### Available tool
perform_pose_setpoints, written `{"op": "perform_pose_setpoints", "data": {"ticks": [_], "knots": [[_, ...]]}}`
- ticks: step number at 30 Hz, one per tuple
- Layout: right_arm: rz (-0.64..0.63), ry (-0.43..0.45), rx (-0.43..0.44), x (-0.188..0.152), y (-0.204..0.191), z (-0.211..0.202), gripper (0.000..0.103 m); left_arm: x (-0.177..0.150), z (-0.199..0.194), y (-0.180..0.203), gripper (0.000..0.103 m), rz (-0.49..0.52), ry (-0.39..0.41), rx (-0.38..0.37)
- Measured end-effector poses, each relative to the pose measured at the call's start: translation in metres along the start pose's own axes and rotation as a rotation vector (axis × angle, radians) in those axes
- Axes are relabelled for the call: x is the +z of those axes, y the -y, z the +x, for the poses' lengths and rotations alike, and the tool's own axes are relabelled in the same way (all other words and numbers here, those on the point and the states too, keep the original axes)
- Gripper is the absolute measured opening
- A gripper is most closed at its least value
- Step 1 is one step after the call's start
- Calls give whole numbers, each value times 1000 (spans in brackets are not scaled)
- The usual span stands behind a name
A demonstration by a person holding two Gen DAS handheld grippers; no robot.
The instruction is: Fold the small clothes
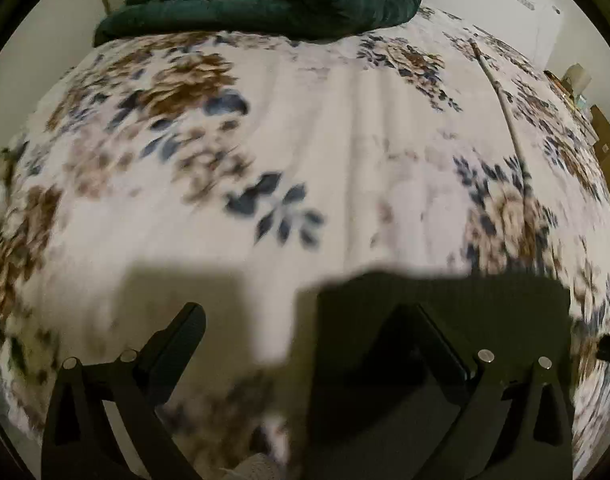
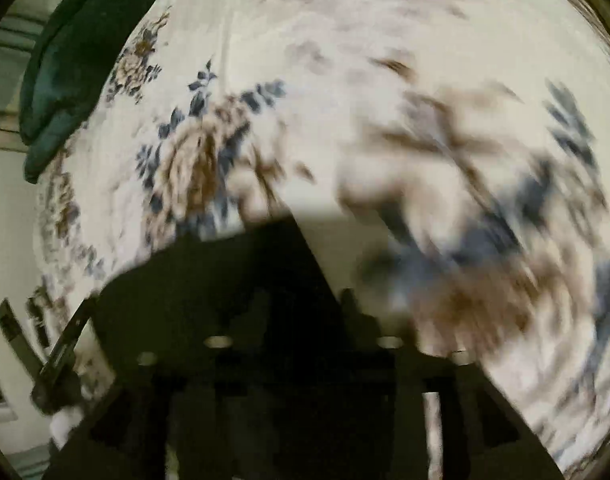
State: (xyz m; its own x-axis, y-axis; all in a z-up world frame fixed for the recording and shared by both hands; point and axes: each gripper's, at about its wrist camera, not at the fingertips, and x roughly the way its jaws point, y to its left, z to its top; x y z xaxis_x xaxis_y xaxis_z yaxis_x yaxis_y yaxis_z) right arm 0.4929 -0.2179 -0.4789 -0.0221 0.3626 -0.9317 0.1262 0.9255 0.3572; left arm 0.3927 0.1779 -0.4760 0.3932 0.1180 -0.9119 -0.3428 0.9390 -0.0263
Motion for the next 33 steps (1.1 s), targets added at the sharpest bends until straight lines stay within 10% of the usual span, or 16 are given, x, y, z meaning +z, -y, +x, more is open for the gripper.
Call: {"op": "perform_pose_setpoints", "data": {"ticks": [8,12,17,28,31,33], "knots": [[141,-117,38,-96,37,18,48,-78,-28,-25,103,-84,-113,55],[44,-52,-43,-125,14,23,13,-97,-30,-29,103,-106,-151,58],[96,45,-66,-139,17,-14,8,-103,-31,-21,103,-86,-158,36],[125,-35,-154,-140,52,19,7,-86,-20,-16,103,-68,-152,-5],[131,-63,-54,-133,67,17,14,-82,-16,-19,103,-69,-154,-62],[137,-53,-6,-120,73,9,57,-80,-11,-25,103,-96,-155,-148]]}}
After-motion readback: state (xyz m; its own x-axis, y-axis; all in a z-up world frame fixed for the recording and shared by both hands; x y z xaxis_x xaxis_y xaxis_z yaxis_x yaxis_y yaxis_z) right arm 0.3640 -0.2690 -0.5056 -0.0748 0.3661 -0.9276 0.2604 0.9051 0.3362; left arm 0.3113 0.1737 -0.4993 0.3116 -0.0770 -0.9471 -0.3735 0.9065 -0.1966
